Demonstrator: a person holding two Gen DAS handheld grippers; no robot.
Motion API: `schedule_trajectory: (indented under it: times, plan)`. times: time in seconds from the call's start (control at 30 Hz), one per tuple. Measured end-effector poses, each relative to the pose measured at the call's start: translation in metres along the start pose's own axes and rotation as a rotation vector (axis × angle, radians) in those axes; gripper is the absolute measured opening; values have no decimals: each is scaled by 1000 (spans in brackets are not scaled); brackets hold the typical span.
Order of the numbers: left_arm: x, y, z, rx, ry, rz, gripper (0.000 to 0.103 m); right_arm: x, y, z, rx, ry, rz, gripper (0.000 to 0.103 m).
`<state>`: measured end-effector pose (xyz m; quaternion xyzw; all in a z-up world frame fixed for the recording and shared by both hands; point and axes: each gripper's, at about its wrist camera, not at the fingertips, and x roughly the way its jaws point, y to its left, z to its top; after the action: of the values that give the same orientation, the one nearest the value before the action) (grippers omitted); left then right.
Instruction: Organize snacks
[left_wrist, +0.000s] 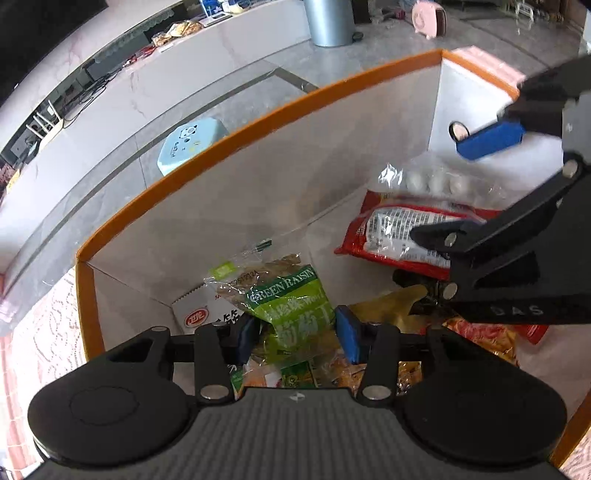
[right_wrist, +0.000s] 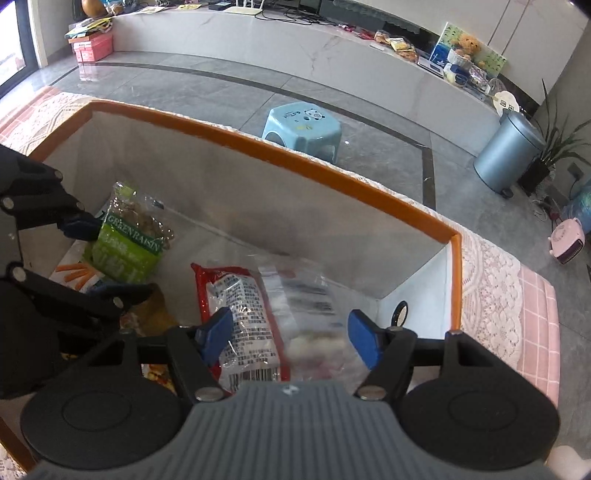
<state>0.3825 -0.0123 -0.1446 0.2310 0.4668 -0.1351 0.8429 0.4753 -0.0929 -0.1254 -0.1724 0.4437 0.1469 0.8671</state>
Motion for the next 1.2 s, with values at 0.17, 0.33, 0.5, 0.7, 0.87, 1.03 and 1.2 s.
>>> schedule_trajectory:
  times: [0.17,0.33,0.5,0.7,0.87,1.03,1.2]
  plan:
    - [-3,-6,2,7,-14,32,78,-3,1,1,-5,-7,-5,72]
    - [-17,-1,-1,-18,-51,67,82,-15,2,0,12,-31,-14,78]
    - [-38,4,-8,-66,-82,57,84,-29,-2,-1,54,-39,-6,79]
    - [-68,1,-13,-69,-115,89,84,-60,0,-2,46,-72,-13,79]
    - [-100,4,-19,-118,-158,123,84,-103,4,-7,32,-127,-20,79]
    - [-150,13,-33,-238,-293,170,84,-159,6,-17,54,-227,-22,79]
    - [-203,5,-57,-317,-450,204,84,-216,8,-37,104,-366,9,78]
